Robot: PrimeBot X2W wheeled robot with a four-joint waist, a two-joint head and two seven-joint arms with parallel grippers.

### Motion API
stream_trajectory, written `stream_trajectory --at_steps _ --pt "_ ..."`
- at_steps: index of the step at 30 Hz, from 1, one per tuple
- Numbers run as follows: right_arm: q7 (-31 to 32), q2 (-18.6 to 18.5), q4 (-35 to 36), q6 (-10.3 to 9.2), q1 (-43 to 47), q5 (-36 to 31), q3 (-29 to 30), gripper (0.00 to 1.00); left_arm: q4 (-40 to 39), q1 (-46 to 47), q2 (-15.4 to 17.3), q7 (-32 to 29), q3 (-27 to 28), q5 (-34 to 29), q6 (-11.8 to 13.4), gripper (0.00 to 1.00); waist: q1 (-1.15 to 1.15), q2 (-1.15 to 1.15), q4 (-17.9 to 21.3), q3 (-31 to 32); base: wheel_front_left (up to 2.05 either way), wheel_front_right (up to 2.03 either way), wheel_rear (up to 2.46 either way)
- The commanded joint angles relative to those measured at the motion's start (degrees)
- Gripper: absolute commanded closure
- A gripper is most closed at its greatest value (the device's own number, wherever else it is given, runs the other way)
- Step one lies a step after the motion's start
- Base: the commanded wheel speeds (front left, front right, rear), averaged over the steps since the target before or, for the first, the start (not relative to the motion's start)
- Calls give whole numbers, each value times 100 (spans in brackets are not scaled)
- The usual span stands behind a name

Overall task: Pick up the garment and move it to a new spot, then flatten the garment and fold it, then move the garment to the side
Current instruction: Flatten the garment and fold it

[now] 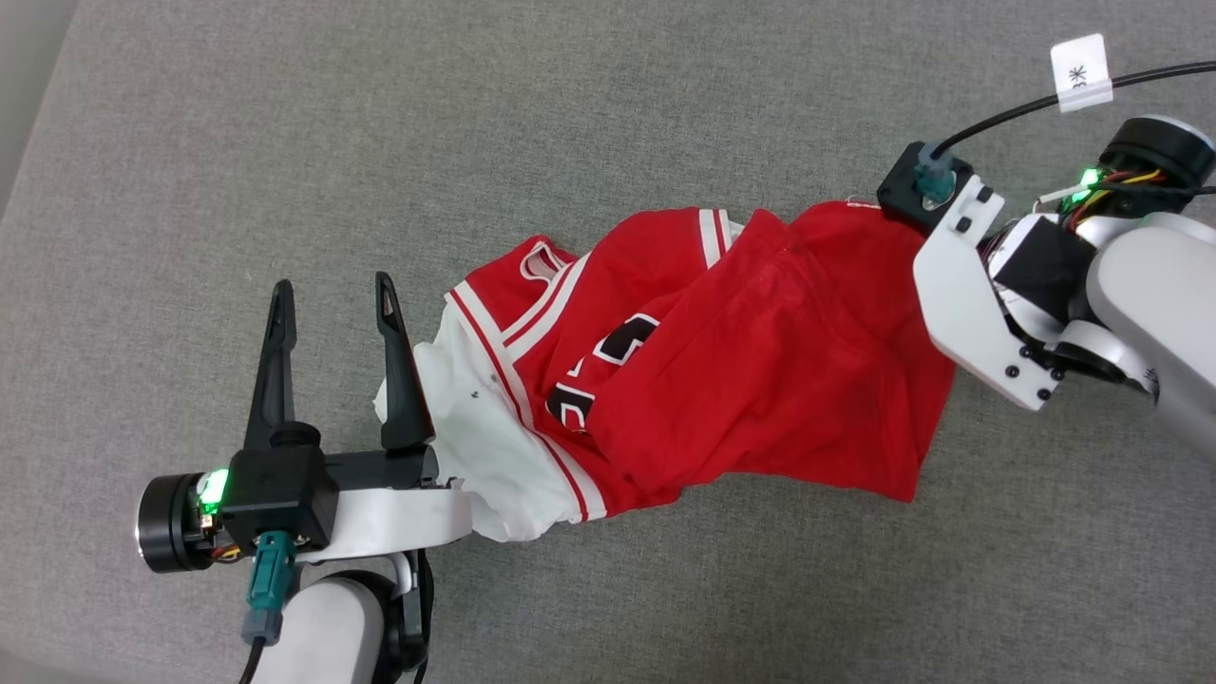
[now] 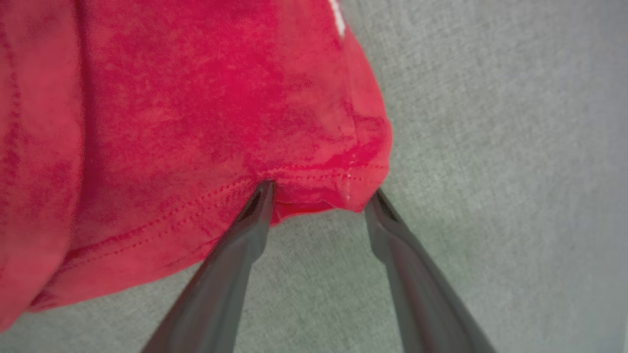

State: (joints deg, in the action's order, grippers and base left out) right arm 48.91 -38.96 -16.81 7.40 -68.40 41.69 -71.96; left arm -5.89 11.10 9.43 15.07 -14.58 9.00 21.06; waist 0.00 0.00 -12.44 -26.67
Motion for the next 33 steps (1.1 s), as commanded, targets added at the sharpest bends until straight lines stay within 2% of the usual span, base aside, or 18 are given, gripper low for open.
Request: stream_trajectory --at_steps 1,7,11,17,22,26,29,33 --pt "43 33 -101 16 413 2 -249 100 10 78 -50 14 60 -67 -47 0 0 0 9 1 0 0 0" --pt "-451 10 -110 4 -66 -1 -155 100 106 -104 -212 14 336 -262 -248 0 0 0 142 224 0 0 0" --pt "-880 -194 182 6 -197 -27 -141 100 179 -329 -276 14 499 -343 -339 0 0 0 316 591 0 0 0" --pt "-1310 -1089 1192 6 174 -21 -150 100 224 -715 -329 14 730 -411 -447 0 0 0 629 1106 0 0 0" --pt "-1421 -2209 2145 6 906 229 -147 100 256 -948 -333 14 897 -454 -546 0 0 0 871 1361 0 0 0" --pt "-1567 -2949 2461 6 1868 558 -103 100 267 -1118 -327 14 1044 -492 -601 0 0 0 1100 1498 0 0 0" --pt "-1727 -3250 2427 6 2704 817 -79 100 294 -1219 -345 13 1088 -517 -645 0 0 0 1235 1564 0 0 0" --pt "-2028 -3300 2111 6 3735 1194 96 100 310 -1290 -368 14 1135 -552 -693 0 0 0 1343 1613 0 0 0"
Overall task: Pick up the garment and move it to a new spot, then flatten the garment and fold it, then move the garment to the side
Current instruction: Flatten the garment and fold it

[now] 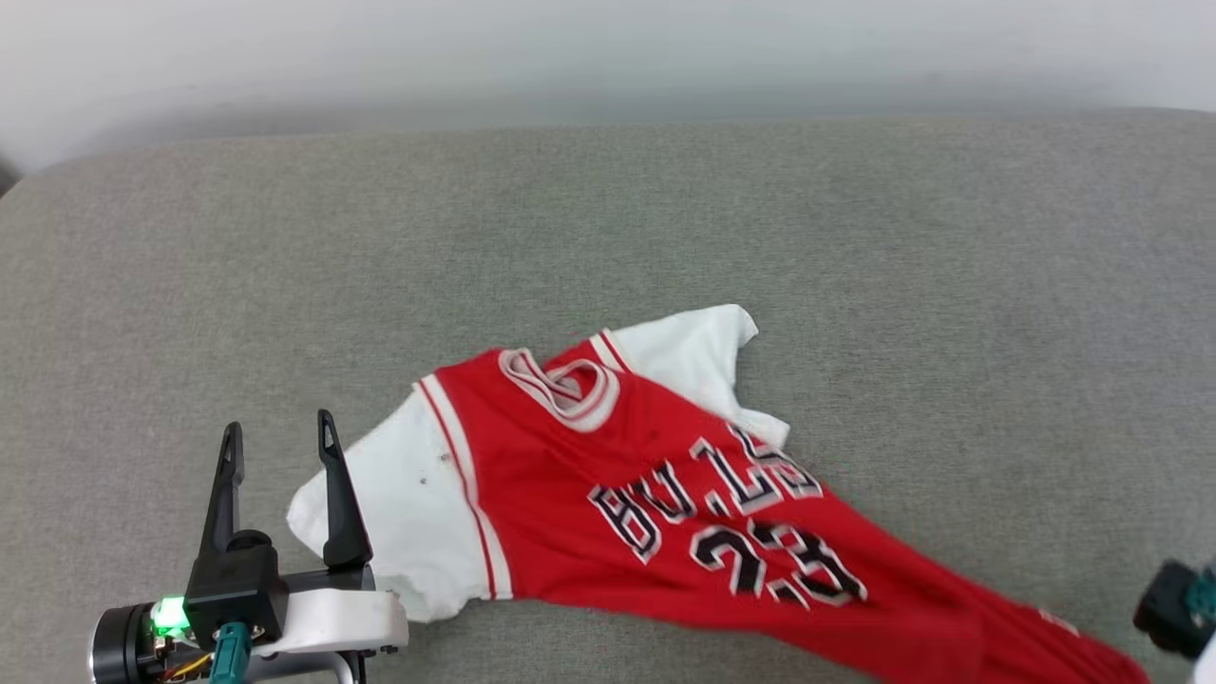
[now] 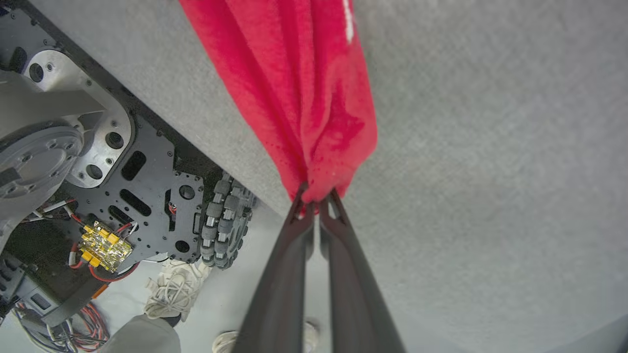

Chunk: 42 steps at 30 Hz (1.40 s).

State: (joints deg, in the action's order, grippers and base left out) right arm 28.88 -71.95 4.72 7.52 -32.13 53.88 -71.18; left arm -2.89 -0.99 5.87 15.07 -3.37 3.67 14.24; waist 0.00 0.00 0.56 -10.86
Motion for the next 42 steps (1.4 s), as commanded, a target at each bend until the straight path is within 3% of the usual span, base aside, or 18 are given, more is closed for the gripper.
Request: stream_trajectory --at_steps 1,7,8,9,18,21,23,30,33,42 --pt "-71 16 -123 -6 349 19 61 100 15 -89 -14 14 23 -34 -23 0 0 0 57 40 0 0 0" --pt "-669 312 -674 -6 1443 205 669 97 44 -127 -30 14 84 -87 -89 0 0 0 121 102 0 0 0" --pt "-778 373 -730 -6 1544 185 848 72 46 -147 -33 14 92 -100 -91 0 0 0 131 118 0 0 0" --pt "-883 416 -782 -6 1612 118 1039 1 51 -178 -37 14 100 -106 -93 0 0 0 139 137 0 0 0" --pt "-1288 661 -423 -6 1529 -587 3264 0 97 -322 -91 14 75 -155 -118 0 0 0 72 270 0 0 0" --pt "-1065 831 -107 -6 1319 -1007 3876 0 79 -289 -113 14 46 -186 -135 0 0 0 0 228 0 0 0" --pt "-474 1156 466 -6 769 -1439 4201 0 74 -162 -130 14 -32 -220 -167 0 0 0 -142 94 0 0 0" --pt "841 1961 814 -6 -760 -1506 3422 0 78 76 -177 14 -124 -231 -196 0 0 0 -380 -320 0 0 0" --pt "1461 2364 502 -6 -1488 -1373 2881 0 100 197 -196 13 -175 -209 -199 0 0 0 -475 -501 0 0 0" --pt "2877 3056 -688 -5 -3091 -988 1297 0 151 614 -252 13 -409 -147 -231 0 0 0 -814 -1116 0 0 0"
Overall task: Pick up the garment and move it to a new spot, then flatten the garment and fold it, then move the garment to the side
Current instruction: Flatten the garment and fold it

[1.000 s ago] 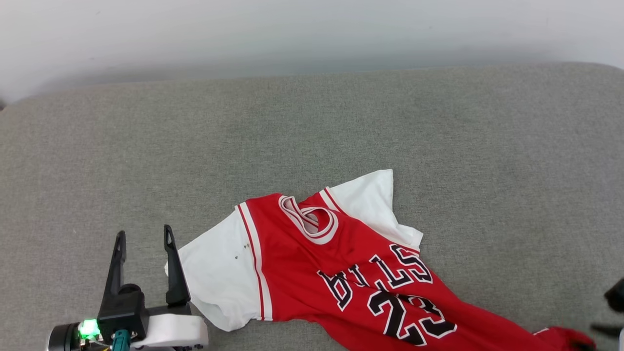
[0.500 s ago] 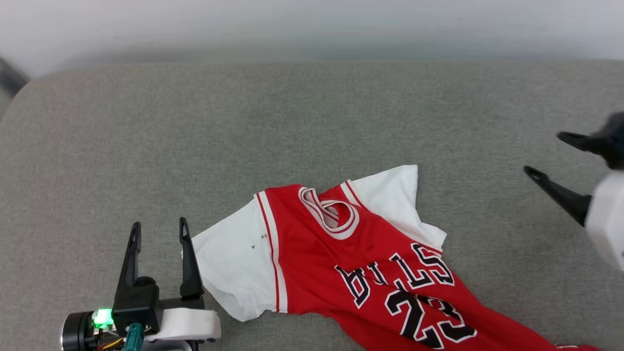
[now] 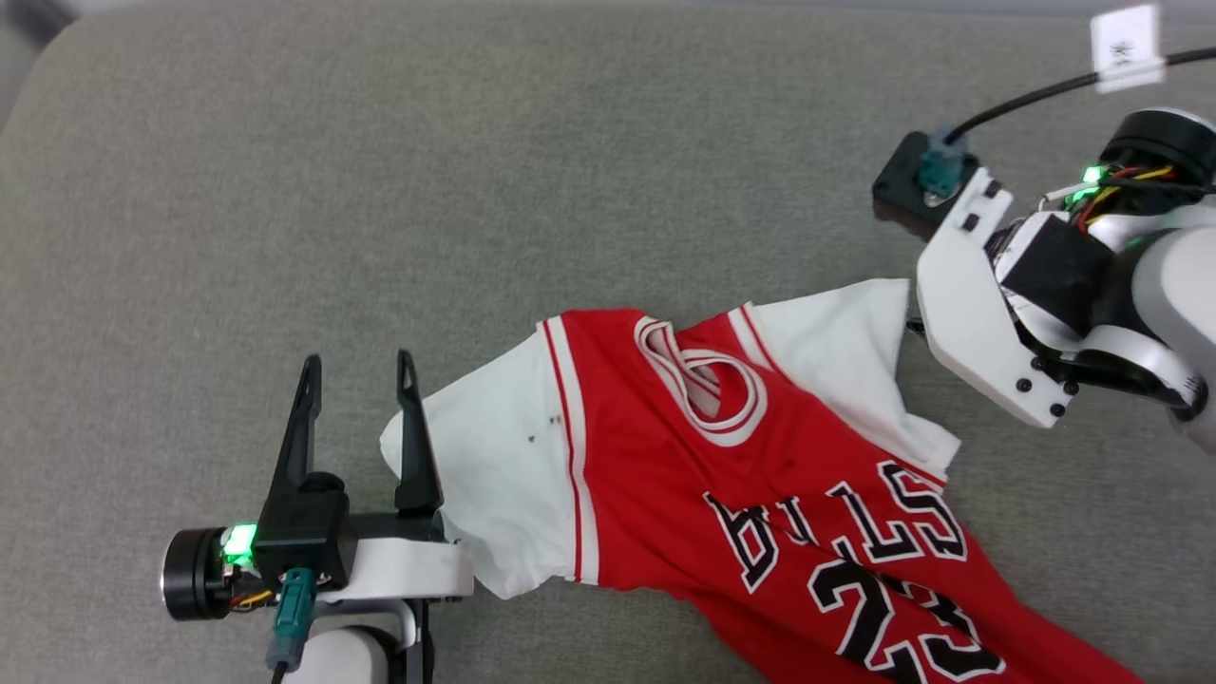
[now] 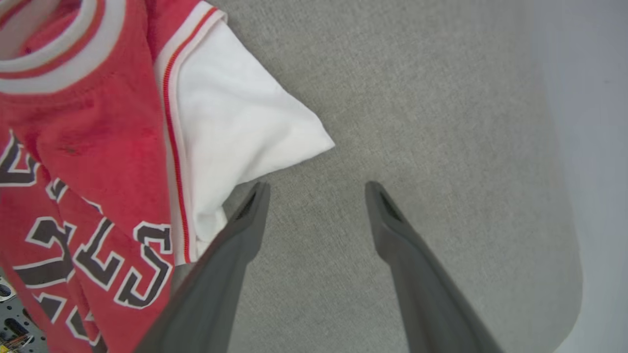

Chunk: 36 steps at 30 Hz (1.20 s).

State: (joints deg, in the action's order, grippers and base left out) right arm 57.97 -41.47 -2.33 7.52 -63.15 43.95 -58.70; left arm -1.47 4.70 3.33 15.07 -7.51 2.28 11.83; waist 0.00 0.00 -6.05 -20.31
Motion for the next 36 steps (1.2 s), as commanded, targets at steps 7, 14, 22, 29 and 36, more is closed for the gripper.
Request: stream_trajectory --at_steps 7,14,22,29,36 --pt "139 177 -664 -6 -739 250 -1044 0 54 368 -37 14 -161 140 46 0 0 0 -485 -678 0 0 0" --pt "199 142 -822 -6 -539 318 -1522 0 99 526 -48 14 -215 208 69 0 0 0 -623 -857 0 0 0" --pt "-258 -17 -487 -7 -644 187 -1481 100 182 439 -47 14 -94 183 78 0 0 0 -413 -570 0 0 0" --pt "-1364 -797 -143 -6 -941 497 -1455 100 161 56 -45 14 187 93 0 0 0 0 41 50 0 0 0" --pt "-1580 -1762 -548 -6 -516 853 -1241 100 86 -46 -45 14 266 11 -96 0 0 0 199 27 0 0 0"
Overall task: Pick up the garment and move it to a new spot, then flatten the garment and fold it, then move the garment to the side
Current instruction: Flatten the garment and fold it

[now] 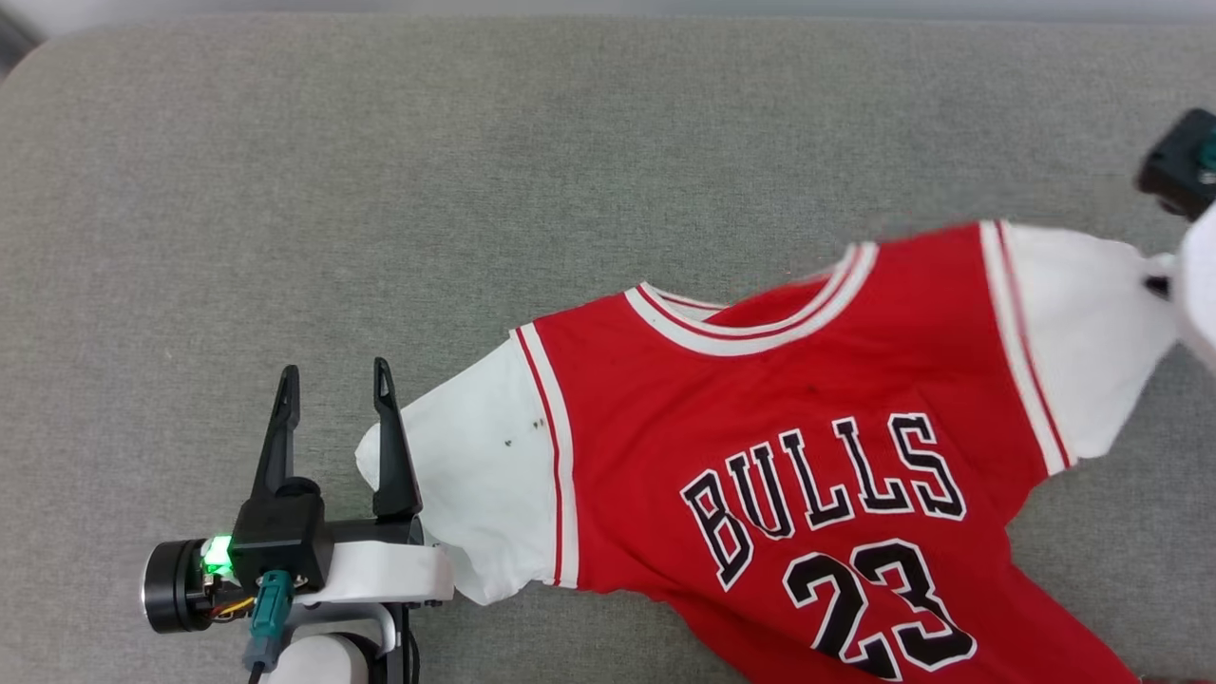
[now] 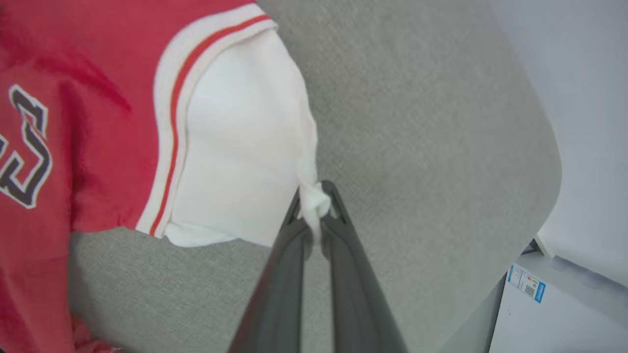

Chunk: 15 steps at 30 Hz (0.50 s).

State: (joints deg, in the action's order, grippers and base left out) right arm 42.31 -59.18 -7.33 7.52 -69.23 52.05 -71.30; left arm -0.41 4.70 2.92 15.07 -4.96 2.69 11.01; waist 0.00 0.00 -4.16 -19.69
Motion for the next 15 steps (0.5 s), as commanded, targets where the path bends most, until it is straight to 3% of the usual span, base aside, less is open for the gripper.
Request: stream_trajectory --at_steps 1,7,15 --pt "-35 -45 -210 -6 158 95 109 100 -20 -15 -3 13 7 -52 -33 0 0 0 10 -71 0 0 0" --pt "-125 -37 -1587 -6 718 112 615 100 -7 167 -4 13 -55 -117 -129 0 0 0 -117 -300 0 0 0" --pt "-529 589 -2743 -5 1224 -43 1162 100 48 195 -4 14 -12 -150 -170 0 0 0 -197 -349 0 0 0"
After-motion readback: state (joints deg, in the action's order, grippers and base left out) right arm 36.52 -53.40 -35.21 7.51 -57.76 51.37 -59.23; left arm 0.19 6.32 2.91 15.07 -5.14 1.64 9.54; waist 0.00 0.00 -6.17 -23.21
